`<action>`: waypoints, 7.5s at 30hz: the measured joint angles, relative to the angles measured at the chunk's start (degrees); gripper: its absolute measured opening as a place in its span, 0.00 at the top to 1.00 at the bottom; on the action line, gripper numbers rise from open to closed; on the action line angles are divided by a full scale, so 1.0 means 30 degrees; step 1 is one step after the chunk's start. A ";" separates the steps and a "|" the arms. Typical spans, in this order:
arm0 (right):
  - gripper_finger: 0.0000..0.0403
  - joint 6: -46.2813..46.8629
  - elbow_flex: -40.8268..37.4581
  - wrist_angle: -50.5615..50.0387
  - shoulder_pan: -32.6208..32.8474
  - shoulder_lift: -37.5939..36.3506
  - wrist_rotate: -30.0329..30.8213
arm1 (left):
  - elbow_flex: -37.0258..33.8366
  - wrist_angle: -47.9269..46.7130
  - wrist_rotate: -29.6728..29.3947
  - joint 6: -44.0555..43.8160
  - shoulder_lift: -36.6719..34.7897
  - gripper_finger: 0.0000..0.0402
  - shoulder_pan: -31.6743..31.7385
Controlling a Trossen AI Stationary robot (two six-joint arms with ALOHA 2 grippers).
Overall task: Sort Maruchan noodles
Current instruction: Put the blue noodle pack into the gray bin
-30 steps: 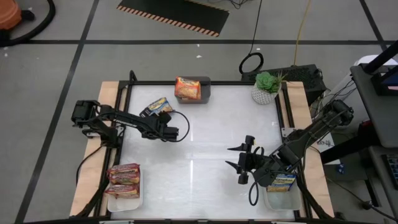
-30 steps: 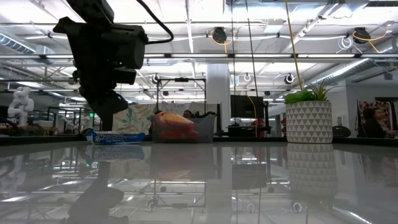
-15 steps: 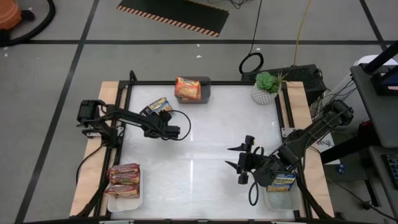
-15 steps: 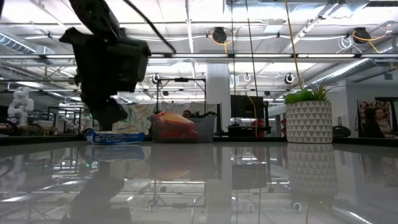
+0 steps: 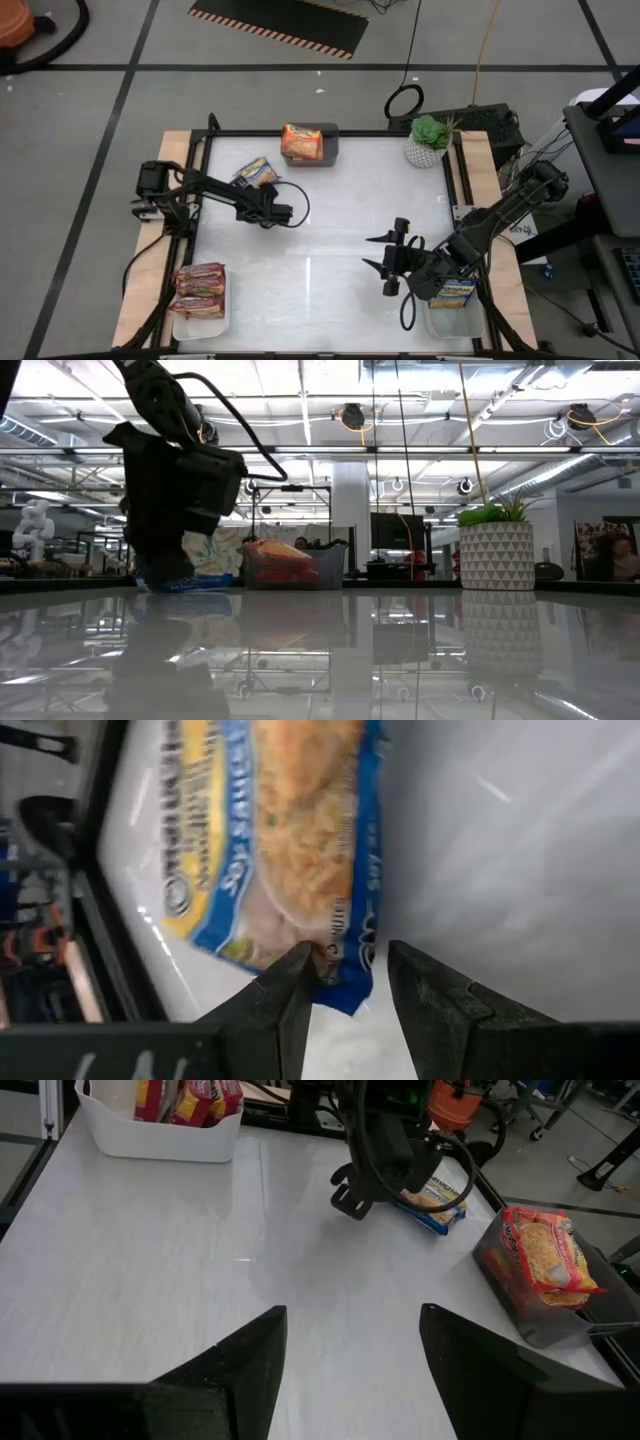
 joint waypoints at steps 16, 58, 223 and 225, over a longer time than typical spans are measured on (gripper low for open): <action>0.44 0.0000 0.0000 -0.0015 -0.0005 0.0000 0.0002 | 0.0212 -0.0450 0.2454 0.1481 -0.0079 0.66 -0.0938; 0.44 0.0000 -0.0007 -0.0022 -0.0005 0.0000 -0.0001 | 0.4598 -0.2236 0.8218 0.1969 -0.0065 0.66 -0.6130; 0.44 -0.0063 -0.0015 0.1120 -0.0005 -0.0007 -0.1474 | 0.1479 0.3179 0.3989 0.5902 -0.1267 1.00 -0.3995; 0.44 -0.0073 -0.0015 0.1115 -0.0005 -0.0007 -0.1481 | 0.1479 0.3997 0.4250 0.6954 -0.1267 1.00 -0.4309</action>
